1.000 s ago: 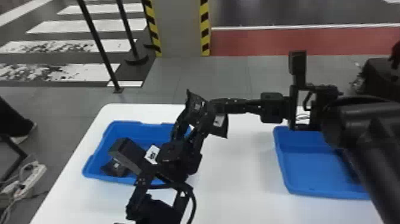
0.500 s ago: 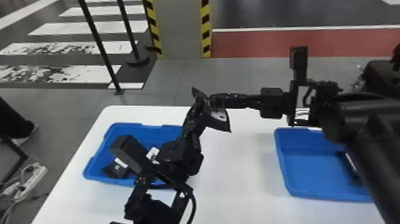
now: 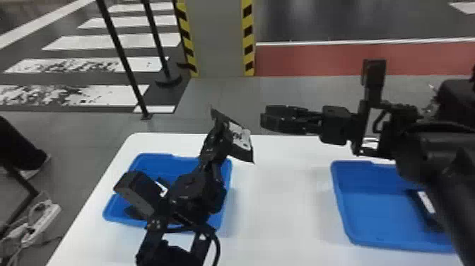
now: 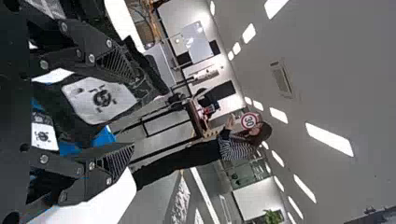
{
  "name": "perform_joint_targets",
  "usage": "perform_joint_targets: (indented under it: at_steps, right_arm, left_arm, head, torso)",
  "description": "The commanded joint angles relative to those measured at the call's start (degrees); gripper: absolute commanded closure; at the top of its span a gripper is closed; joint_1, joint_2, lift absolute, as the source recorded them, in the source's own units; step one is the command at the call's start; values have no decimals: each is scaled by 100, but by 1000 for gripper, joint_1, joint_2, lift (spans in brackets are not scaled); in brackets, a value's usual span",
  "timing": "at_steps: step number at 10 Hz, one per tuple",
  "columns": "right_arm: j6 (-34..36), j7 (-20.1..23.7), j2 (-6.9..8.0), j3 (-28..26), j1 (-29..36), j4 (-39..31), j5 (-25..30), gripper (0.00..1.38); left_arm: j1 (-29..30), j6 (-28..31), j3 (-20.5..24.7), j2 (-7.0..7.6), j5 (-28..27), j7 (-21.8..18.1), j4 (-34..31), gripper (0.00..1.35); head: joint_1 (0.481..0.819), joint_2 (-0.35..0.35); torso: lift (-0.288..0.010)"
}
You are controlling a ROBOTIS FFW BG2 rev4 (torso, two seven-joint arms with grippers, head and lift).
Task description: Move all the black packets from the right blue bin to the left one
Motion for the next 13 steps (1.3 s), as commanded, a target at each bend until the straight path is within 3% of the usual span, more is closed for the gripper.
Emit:
perform_joint_targets:
  at_steps: [1, 3, 5, 8, 10, 11, 13]
  right_arm:
    - [-7, -155, -22, -464, 416, -373, 315, 157]
    - [-77, -463, -162, -710, 809, -556, 342, 167]
    - [-302, -955, -277, -956, 1358, -978, 333, 168]
    - [-373, -1131, -294, -1070, 1611, -1020, 359, 168]
    - [-316, -1341, -321, -1079, 1766, -1414, 561, 170]
    - [-176, -1755, -365, -1096, 2173, -2145, 667, 168]
    - [-63, -2625, -303, -1545, 3242, -3481, 667, 174]
  left_arm:
    - [-2, -285, 449, -85, -798, 121, 229, 1223]
    - [-255, -398, 1020, -85, -1941, 226, 876, 1222]
    - [-382, -187, 1187, -85, -2899, 727, 1228, 1222]
    - [-354, -468, 1231, -85, -3022, 903, 1635, 1179]
    - [-283, -1129, 1116, -85, -2363, 824, 1818, 308]
    - [-199, -1565, 985, -85, -2011, 789, 1804, 59]
    - [-72, -2451, 686, -85, -1414, 552, 1804, 90]
  head:
    - [638, 151]
    - [653, 165]
    - [683, 183]
    - [695, 175]
    - [695, 174]
    - [695, 169]
    - [695, 132]
  torso:
    - [-110]
    - [-110]
    - [-110]
    - [-110]
    - [-110]
    - [-110]
    - [-110]
